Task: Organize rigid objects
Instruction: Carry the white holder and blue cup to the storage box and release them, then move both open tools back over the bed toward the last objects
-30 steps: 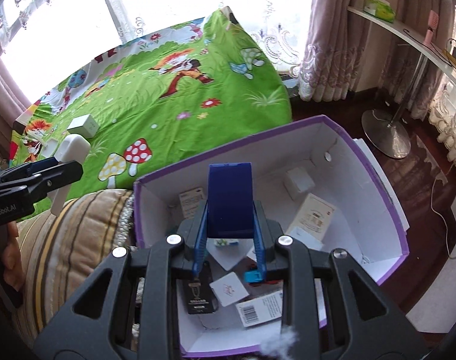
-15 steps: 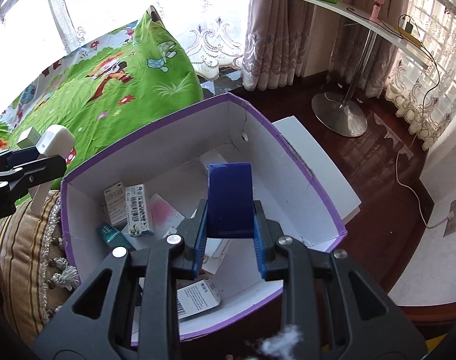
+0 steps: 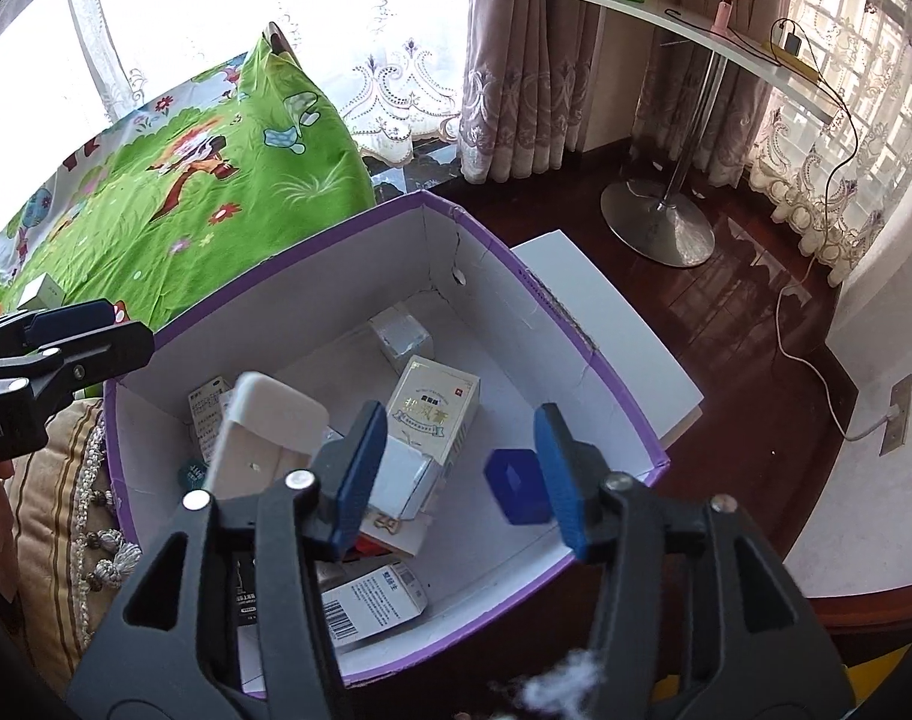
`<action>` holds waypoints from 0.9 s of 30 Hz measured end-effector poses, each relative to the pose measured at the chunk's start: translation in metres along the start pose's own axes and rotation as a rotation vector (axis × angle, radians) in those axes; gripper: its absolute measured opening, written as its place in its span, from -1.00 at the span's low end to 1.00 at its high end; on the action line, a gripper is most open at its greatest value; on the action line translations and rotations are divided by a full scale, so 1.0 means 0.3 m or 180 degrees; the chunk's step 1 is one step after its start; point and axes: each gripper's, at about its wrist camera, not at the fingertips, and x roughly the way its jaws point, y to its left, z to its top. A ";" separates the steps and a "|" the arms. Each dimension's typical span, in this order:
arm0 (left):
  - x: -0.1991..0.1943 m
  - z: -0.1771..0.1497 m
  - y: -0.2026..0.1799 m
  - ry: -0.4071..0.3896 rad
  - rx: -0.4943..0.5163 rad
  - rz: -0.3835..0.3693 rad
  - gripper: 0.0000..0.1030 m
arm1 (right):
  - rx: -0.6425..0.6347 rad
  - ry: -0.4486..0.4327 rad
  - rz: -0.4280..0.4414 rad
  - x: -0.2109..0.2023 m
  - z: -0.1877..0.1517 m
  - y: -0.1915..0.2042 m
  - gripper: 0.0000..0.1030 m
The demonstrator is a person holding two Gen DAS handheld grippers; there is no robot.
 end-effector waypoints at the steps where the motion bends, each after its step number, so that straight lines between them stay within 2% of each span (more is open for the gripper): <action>1: -0.001 -0.001 0.004 -0.0002 -0.0016 -0.0008 0.31 | -0.0016 -0.0005 -0.0005 -0.003 0.001 0.005 0.18; 6: -0.029 -0.013 0.027 -0.0036 -0.0079 -0.0036 0.31 | -0.0057 -0.0003 0.0039 -0.013 0.010 0.028 0.19; 15: -0.112 -0.044 0.120 -0.0157 -0.0297 -0.0045 0.31 | -0.0262 -0.0036 0.0210 -0.047 0.021 0.133 0.34; 24: -0.214 -0.100 0.293 -0.0293 -0.0664 0.0049 0.31 | -0.0513 0.0011 0.0385 -0.062 0.018 0.269 0.38; 27: -0.254 -0.127 0.370 -0.0348 -0.0775 0.0154 0.31 | -0.0583 0.0023 0.0429 -0.066 0.020 0.314 0.38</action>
